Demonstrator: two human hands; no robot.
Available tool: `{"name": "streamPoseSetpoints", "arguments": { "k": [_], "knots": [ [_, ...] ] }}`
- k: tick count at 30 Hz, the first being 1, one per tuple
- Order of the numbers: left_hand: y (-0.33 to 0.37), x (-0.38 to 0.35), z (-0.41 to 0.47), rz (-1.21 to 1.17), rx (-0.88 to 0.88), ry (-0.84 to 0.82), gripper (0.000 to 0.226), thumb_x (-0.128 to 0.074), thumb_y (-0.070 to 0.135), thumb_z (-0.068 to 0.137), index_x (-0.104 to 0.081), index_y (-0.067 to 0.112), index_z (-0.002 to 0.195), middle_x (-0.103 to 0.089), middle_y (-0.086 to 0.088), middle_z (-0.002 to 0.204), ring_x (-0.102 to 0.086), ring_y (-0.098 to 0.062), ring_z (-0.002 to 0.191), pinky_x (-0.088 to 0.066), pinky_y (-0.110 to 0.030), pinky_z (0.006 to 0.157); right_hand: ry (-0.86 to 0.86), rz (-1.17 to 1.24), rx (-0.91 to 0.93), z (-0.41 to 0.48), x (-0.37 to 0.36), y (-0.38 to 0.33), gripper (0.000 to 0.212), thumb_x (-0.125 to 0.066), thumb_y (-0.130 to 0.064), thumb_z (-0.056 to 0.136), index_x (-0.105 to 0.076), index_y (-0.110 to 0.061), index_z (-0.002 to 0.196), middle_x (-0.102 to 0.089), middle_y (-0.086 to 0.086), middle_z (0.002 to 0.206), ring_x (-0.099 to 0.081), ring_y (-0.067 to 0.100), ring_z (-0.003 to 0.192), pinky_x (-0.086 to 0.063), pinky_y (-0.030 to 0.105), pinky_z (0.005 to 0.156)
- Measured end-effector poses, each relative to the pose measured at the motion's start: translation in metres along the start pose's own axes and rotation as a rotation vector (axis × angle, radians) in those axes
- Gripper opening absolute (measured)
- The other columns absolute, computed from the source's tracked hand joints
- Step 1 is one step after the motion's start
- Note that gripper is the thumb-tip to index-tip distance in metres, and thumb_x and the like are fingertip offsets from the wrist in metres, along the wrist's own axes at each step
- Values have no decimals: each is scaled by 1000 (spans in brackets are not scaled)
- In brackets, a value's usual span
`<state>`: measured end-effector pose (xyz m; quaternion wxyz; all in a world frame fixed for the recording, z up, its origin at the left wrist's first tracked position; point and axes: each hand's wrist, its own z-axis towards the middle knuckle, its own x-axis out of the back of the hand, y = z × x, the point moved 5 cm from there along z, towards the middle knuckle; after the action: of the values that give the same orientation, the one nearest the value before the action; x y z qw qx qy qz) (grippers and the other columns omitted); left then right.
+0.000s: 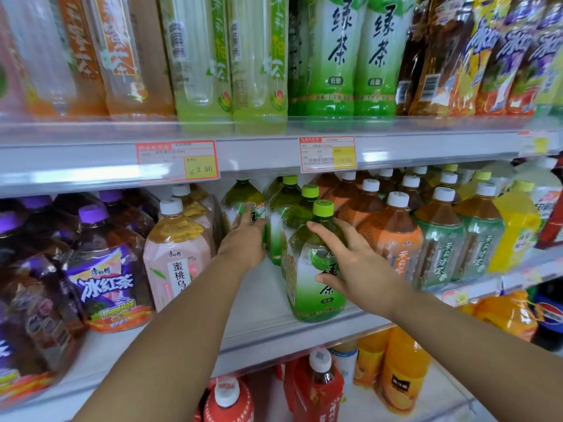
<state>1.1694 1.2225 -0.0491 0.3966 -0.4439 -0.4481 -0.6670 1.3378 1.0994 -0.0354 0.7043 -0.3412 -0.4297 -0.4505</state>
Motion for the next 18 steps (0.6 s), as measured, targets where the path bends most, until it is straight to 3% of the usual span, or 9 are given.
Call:
{"name": "streamPoseSetpoints", "arguments": {
  "k": [2,4,6,8,10,12,16,18],
  "knots": [
    [11,4,-26,-183,1,163,50,-52,16,92,-40,19,140,-24,-8,153,-36,-31,134,-40,-43,104,-23,18,0,0,1,-1,88,-57,-39,89,14,-47,139,2,8,156,-11,29,143,-32,39,108],
    [28,9,-67,-384,-63,442,38,-50,12,90,-54,19,128,-46,-2,137,-55,-25,113,-47,-33,89,-50,51,15,-3,6,0,88,-57,-35,90,18,-50,135,6,8,157,-13,28,144,-33,39,107],
    [50,12,-111,-576,-155,674,32,-48,14,87,-62,19,115,-55,4,120,-58,-15,101,-43,-24,82,-36,57,62,-15,17,3,82,-55,-31,92,10,-46,139,4,6,158,-18,25,142,-33,38,107],
    [77,8,-140,-721,-230,766,28,-44,19,85,-63,21,106,-54,12,108,-56,-9,96,-42,-23,79,23,69,80,-38,31,15,69,-54,-29,93,-12,-37,146,-9,2,157,-29,20,137,-36,34,103],
    [110,-3,-155,-775,-323,733,26,-42,19,85,-62,22,101,-53,14,102,-56,-9,92,-45,-26,73,80,108,31,-70,46,39,50,-56,-26,92,-39,-29,140,-34,-2,147,-46,14,121,-43,30,96],
    [152,-18,-162,-801,-478,645,23,-43,15,86,-62,19,98,-53,14,99,-56,-8,92,-46,-25,75,106,118,-52,-110,58,70,32,-59,-23,91,-58,-23,123,-57,-7,121,-55,6,105,-49,28,88],
    [234,-64,-173,-875,-699,425,20,-46,10,89,-64,16,95,-59,9,93,-56,-4,88,-40,-12,80,116,126,-278,-206,84,130,16,-62,-19,85,-71,-16,98,-67,-13,91,-59,-4,83,-47,12,73],
    [273,-94,-179,-879,-755,257,18,-45,16,89,-61,23,96,-62,8,91,-58,-7,85,-44,-18,78,120,103,-416,-256,97,157,12,-64,-13,84,-72,-13,93,-69,-10,88,-61,1,81,-48,17,73]
  ]
}}
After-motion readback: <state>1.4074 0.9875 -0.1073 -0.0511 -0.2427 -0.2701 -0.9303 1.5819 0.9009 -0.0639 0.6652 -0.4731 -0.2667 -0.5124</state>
